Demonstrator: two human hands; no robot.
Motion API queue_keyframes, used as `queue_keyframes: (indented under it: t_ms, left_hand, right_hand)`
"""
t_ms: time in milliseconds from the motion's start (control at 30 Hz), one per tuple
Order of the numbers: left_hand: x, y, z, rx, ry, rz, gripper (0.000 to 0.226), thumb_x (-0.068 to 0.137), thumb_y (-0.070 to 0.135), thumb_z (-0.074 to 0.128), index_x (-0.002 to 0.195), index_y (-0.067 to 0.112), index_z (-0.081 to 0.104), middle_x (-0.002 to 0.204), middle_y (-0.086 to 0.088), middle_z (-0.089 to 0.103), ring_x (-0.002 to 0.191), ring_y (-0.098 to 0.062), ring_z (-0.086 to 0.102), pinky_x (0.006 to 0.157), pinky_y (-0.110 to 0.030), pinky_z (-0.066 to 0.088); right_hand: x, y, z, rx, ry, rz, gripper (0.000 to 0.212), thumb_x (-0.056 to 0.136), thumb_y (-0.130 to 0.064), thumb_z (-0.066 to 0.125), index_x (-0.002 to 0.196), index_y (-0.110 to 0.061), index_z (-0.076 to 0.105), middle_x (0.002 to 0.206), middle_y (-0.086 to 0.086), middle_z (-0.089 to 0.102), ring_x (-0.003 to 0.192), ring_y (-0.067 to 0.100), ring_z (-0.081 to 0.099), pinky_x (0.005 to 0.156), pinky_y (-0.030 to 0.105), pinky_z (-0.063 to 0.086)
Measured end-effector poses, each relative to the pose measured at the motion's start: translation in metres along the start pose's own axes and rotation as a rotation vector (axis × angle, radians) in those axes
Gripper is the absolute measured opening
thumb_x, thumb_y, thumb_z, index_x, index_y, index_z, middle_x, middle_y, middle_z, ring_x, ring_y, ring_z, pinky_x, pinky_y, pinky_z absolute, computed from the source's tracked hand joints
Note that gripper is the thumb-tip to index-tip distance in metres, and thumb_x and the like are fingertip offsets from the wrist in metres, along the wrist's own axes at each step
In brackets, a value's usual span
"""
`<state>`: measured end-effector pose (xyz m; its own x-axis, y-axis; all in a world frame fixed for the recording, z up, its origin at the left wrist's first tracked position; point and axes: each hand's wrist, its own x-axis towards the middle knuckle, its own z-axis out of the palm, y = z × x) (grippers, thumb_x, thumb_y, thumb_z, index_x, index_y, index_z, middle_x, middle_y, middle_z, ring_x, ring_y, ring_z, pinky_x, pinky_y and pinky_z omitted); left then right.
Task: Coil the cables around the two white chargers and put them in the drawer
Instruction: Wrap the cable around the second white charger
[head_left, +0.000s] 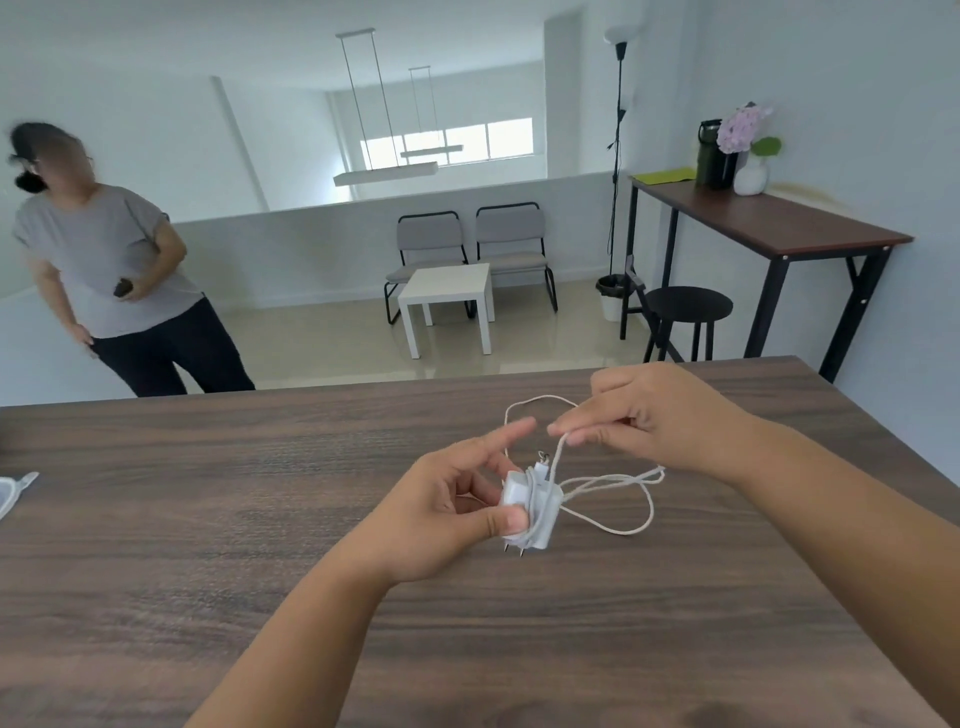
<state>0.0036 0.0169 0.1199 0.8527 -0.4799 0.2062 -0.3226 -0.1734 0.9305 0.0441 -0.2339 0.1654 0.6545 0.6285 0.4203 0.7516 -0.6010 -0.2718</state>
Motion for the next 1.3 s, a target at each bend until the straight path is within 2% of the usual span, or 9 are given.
queue_keyframes:
  t_ms: [133, 333, 533, 733, 933, 1033, 1133, 1200, 1300]
  left_hand:
    - [0.003, -0.002, 0.006, -0.346, 0.003, 0.024, 0.080, 0.070, 0.023, 0.086, 0.141, 0.031, 0.048, 0.098, -0.005, 0.062, 0.086, -0.020, 0.061, 0.079, -0.028, 0.052]
    - [0.019, -0.004, 0.026, -0.603, 0.256, 0.034, 0.074, 0.064, 0.026, 0.089, 0.132, 0.025, 0.059, 0.110, -0.010, 0.066, 0.097, -0.019, 0.066, 0.083, -0.034, 0.058]
    - [0.030, -0.002, 0.029, -0.684, 0.546, 0.025, 0.057, 0.073, 0.010, 0.069, 0.129, 0.014, 0.058, 0.086, -0.003, 0.065, 0.076, -0.011, 0.068, 0.067, -0.024, 0.058]
    - [0.034, -0.010, 0.032, -0.668, 0.717, 0.015, 0.056, 0.073, 0.014, 0.073, 0.128, 0.013, 0.059, 0.107, -0.019, 0.064, 0.090, -0.021, 0.068, 0.071, -0.025, 0.058]
    - [0.041, -0.019, 0.040, -0.818, 0.831, -0.045, 0.037, 0.085, 0.004, 0.068, 0.120, 0.012, 0.060, 0.088, -0.004, 0.071, 0.078, -0.014, 0.069, 0.065, -0.023, 0.057]
    - [0.039, -0.025, 0.042, -0.569, 0.882, -0.005, 0.035, 0.079, 0.013, 0.077, 0.111, 0.023, 0.065, 0.099, -0.006, 0.070, 0.087, -0.018, 0.067, 0.073, -0.029, 0.056]
    - [0.032, -0.028, 0.040, -0.268, 0.872, 0.043, 0.035, 0.079, 0.012, 0.079, 0.106, 0.032, 0.066, 0.095, 0.004, 0.073, 0.085, -0.015, 0.067, 0.076, -0.031, 0.055]
    - [0.030, -0.029, 0.036, -0.155, 0.847, 0.065, 0.038, 0.079, 0.014, 0.080, 0.106, 0.035, 0.065, 0.105, -0.004, 0.071, 0.093, -0.018, 0.068, 0.077, -0.028, 0.056]
    - [0.027, -0.028, 0.031, -0.019, 0.779, 0.102, 0.040, 0.078, 0.016, 0.081, 0.105, 0.040, 0.064, 0.108, -0.005, 0.065, 0.095, -0.018, 0.066, 0.074, -0.025, 0.056]
  right_hand:
    - [-0.006, 0.004, 0.026, -0.094, 0.106, 0.031, 0.029, 0.091, -0.044, 0.044, 0.117, -0.053, 0.055, 0.076, -0.008, 0.049, 0.059, 0.009, 0.044, 0.048, 0.023, 0.036]
    - [-0.005, -0.010, 0.071, -0.267, 0.241, 0.163, 0.026, 0.084, -0.034, 0.039, 0.092, -0.034, 0.063, 0.084, -0.016, 0.065, 0.103, 0.025, 0.051, 0.076, 0.032, 0.014]
    - [-0.005, -0.021, 0.087, -0.118, 0.171, 0.267, 0.033, 0.089, -0.043, 0.031, 0.091, -0.034, 0.063, 0.095, -0.024, 0.061, 0.127, 0.010, 0.038, 0.101, 0.038, 0.009]
    - [-0.012, -0.028, 0.088, 0.292, 0.079, 0.389, 0.024, 0.095, -0.023, 0.050, 0.091, -0.046, 0.055, 0.070, -0.018, 0.058, 0.101, -0.006, 0.047, 0.109, 0.031, 0.013]
    - [-0.016, -0.043, 0.101, -0.012, -0.045, 0.431, 0.034, 0.099, -0.034, 0.039, 0.131, -0.040, 0.048, 0.077, -0.021, 0.055, 0.112, 0.001, 0.041, 0.109, 0.040, 0.003]
    - [-0.016, -0.049, 0.095, -0.010, -0.042, 0.387, 0.029, 0.096, -0.034, 0.041, 0.121, -0.035, 0.056, 0.069, -0.022, 0.048, 0.107, 0.002, 0.045, 0.107, 0.034, 0.005]
    - [-0.017, -0.050, 0.081, 0.103, -0.037, 0.323, 0.021, 0.092, -0.032, 0.046, 0.102, -0.028, 0.064, 0.060, -0.015, 0.050, 0.072, 0.004, 0.053, 0.080, 0.026, 0.038]
    - [-0.017, -0.049, 0.072, 0.102, -0.030, 0.284, 0.014, 0.092, -0.031, 0.050, 0.085, -0.025, 0.061, 0.059, -0.010, 0.052, 0.058, 0.004, 0.047, 0.060, 0.022, 0.035]
    - [-0.016, -0.044, 0.058, 0.008, -0.002, 0.248, 0.026, 0.093, -0.033, 0.050, 0.072, -0.019, 0.056, 0.062, -0.007, 0.055, 0.060, 0.008, 0.047, 0.060, 0.026, 0.038]
